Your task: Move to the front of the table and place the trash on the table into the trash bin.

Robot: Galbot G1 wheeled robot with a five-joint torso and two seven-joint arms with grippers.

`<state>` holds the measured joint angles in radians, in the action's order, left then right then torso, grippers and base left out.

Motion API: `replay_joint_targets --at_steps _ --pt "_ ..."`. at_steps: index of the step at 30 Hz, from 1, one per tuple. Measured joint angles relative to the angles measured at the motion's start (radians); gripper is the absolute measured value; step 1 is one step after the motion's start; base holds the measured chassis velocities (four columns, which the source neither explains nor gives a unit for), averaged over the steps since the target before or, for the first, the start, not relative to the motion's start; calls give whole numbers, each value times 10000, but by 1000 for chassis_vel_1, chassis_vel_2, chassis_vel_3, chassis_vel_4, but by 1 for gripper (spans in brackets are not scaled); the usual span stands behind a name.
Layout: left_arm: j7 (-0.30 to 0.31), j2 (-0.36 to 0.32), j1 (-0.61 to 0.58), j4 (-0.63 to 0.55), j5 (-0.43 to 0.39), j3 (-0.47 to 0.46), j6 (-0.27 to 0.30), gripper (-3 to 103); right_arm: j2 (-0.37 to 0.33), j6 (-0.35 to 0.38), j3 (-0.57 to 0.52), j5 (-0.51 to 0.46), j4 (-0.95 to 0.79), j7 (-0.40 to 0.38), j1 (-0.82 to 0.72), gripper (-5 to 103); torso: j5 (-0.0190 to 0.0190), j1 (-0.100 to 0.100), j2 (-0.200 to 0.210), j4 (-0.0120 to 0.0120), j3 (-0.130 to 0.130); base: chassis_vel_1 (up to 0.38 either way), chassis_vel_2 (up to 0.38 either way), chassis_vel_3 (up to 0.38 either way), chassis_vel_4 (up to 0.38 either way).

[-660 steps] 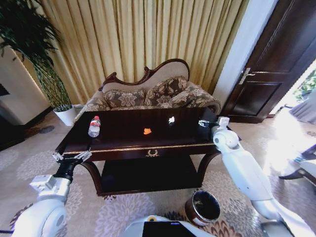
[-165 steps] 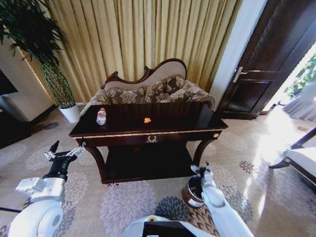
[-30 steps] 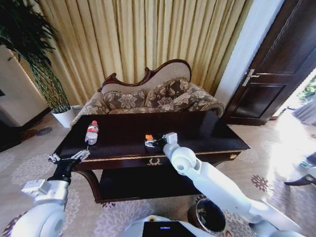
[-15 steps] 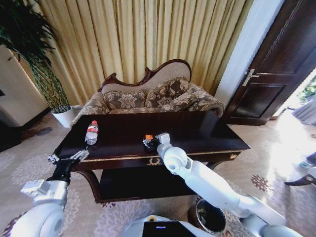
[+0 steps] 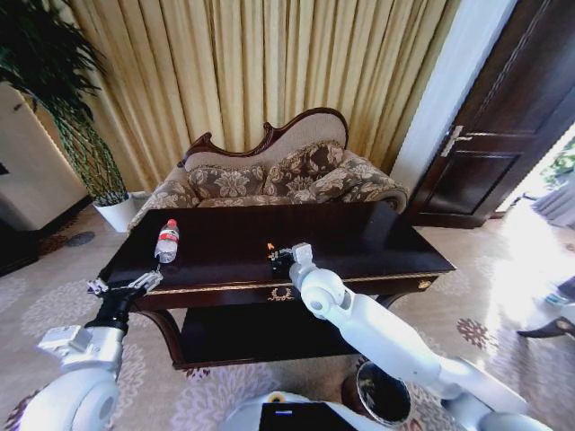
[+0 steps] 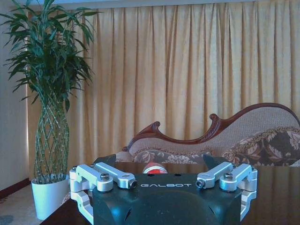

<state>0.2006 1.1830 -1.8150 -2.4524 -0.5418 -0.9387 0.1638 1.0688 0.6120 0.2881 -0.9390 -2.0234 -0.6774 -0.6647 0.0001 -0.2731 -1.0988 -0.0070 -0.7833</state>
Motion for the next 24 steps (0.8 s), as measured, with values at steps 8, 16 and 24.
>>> replay_joint_targets --at_steps 8,16,24 --pt "14 1 81 37 -49 -18 -4 100 -459 -749 -1285 66 -568 138 -192 2 -1 0 0 1 0 0 0 0 0" --pt "13 63 168 45 -61 65 -18 100 -1511 -1375 -3650 1201 -1242 984 -1951 2 5 0 0 -5 0 0 0 0 0" --pt "-11 33 309 131 -167 33 -32 100 -2010 -1694 -4921 1869 -1912 959 -3271 2 0 0 -1 0 1 0 0 0 0"
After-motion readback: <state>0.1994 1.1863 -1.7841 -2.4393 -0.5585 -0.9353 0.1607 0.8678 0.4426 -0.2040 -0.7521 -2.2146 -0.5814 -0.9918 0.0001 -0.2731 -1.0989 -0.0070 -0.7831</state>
